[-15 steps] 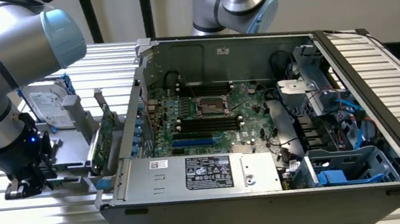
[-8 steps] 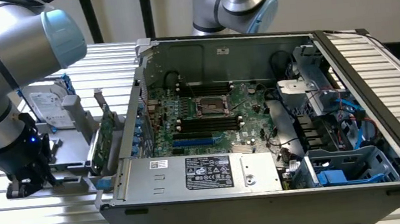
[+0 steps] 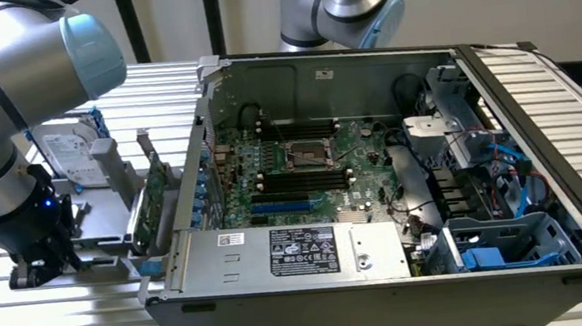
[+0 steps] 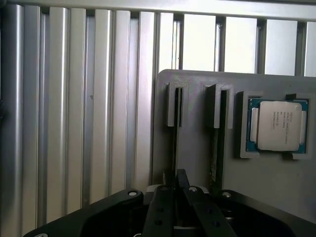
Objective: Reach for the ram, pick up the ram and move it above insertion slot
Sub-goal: 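Pick up the ram and move it above insertion slot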
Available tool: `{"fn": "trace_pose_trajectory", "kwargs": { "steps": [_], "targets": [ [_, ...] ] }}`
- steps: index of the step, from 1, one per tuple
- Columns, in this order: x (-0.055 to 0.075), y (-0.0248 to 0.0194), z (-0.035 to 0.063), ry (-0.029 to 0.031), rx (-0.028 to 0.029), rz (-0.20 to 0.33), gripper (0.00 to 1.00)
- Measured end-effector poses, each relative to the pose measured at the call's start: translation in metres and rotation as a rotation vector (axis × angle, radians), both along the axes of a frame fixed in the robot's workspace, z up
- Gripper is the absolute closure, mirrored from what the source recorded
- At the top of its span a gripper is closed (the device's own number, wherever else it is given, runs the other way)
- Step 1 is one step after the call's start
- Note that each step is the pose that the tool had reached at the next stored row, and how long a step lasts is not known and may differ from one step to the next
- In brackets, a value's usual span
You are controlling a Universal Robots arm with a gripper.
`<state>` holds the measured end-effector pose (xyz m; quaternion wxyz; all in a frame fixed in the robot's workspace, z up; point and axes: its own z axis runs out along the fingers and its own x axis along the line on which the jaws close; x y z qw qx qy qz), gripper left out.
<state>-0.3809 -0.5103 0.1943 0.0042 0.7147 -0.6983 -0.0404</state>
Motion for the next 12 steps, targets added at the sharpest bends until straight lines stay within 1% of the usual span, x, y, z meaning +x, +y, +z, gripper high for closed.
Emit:
{"fn": "trace_pose_trajectory", "kwargs": {
  "steps": [5, 7, 12],
  "targets": [
    [0.0006, -0.0006, 0.0013, 0.0071, -0.0001, 0.000, 0.86],
    [0.0008, -0.0006, 0.0020, 0.0090, -0.0001, 0.000, 0.86],
    [0.0013, -0.0006, 0.0048, 0.0099, 0.0000, 0.000, 0.86]
  ]
}}
